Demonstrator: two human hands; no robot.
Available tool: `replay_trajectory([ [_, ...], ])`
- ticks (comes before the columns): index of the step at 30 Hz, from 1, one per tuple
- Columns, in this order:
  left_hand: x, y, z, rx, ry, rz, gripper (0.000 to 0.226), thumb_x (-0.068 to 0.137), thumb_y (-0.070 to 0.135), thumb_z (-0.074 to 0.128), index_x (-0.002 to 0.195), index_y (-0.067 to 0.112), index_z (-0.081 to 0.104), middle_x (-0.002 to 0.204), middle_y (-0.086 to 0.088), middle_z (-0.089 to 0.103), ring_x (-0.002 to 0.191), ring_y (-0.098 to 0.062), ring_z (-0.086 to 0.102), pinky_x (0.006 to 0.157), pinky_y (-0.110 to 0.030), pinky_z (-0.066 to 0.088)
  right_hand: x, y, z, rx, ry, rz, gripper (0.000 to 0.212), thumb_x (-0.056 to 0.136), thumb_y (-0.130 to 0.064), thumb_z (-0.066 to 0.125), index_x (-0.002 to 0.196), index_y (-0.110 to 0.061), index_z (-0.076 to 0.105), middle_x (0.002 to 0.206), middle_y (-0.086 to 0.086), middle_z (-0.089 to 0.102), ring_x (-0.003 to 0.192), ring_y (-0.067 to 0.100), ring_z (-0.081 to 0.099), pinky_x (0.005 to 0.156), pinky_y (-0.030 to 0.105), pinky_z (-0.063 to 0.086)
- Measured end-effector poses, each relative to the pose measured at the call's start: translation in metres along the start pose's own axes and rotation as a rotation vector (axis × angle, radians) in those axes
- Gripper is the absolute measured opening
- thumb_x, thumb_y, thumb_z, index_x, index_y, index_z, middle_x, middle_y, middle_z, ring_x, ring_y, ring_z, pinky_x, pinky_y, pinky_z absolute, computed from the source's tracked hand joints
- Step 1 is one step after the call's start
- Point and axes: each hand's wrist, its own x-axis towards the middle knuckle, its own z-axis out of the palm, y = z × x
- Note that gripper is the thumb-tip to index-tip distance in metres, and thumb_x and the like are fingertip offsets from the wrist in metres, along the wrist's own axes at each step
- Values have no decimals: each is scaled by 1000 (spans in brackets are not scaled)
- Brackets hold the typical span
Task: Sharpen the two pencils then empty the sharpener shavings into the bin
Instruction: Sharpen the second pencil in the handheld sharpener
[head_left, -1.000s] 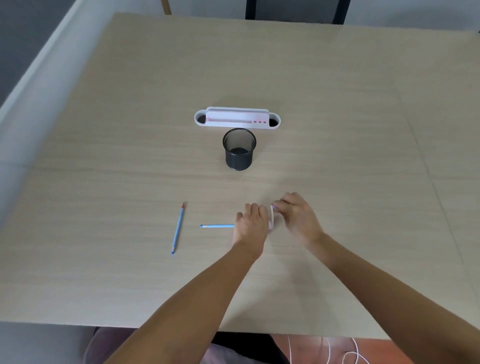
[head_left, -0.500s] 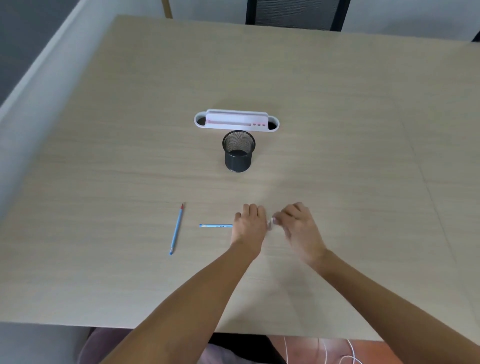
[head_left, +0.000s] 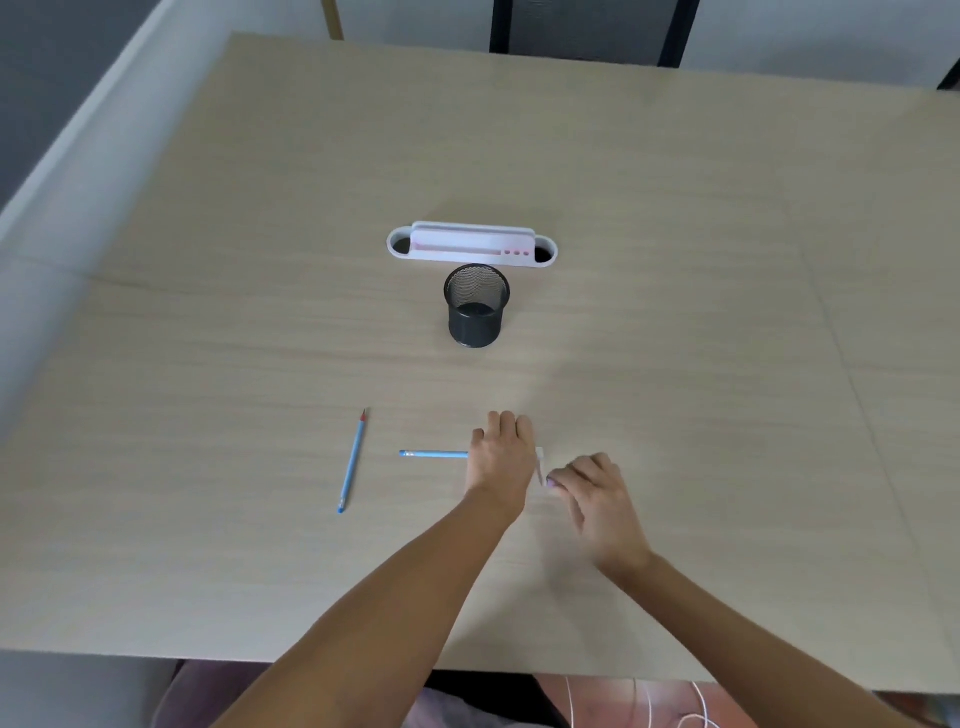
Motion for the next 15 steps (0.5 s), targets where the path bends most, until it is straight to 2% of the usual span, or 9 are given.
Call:
replay_trajectory([
  [3, 0, 0, 2, -16, -18, -18, 49, 65, 8, 75, 103, 8, 44, 103, -8, 53, 97, -23, 50, 69, -28, 42, 36, 8, -12, -85, 63, -74, 10, 86, -21, 58, 82, -20, 67, 75, -4, 58, 76, 19, 46, 65, 30, 36],
  [6, 0, -1, 0, 24, -20, 1, 53, 49, 17, 83, 91, 13, 52, 86, -2, 58, 82, -17, 55, 57, -24, 40, 73, 23, 5, -159, 62, 0, 8, 81, -19, 66, 74, -21, 69, 71, -3, 59, 68, 22, 47, 57, 33, 38],
  [11, 0, 0, 6, 69, 21, 0, 51, 64, 9, 73, 104, 9, 42, 102, -5, 52, 96, -20, 49, 66, -25, 38, 33, 16, 39, -186, -81, 58, 21, 66, -3, 64, 67, -24, 66, 64, -5, 55, 66, 21, 45, 54, 31, 34],
  [13, -1, 0, 5, 46, 16, -9, 51, 60, 9, 74, 102, 10, 44, 99, -5, 54, 93, -20, 50, 64, -25, 38, 4, 5, 33, -113, -95, 89, 18, 73, -6, 63, 73, -24, 65, 68, -5, 57, 69, 20, 47, 60, 29, 33],
  [15, -3, 1, 5, 28, 31, -9, 51, 52, 13, 79, 94, 13, 50, 90, -2, 57, 85, -18, 54, 59, -24, 39, -12, -4, 20, -29, -53, 114, 15, 85, -15, 53, 79, -21, 65, 73, -5, 58, 74, 17, 45, 63, 27, 28],
])
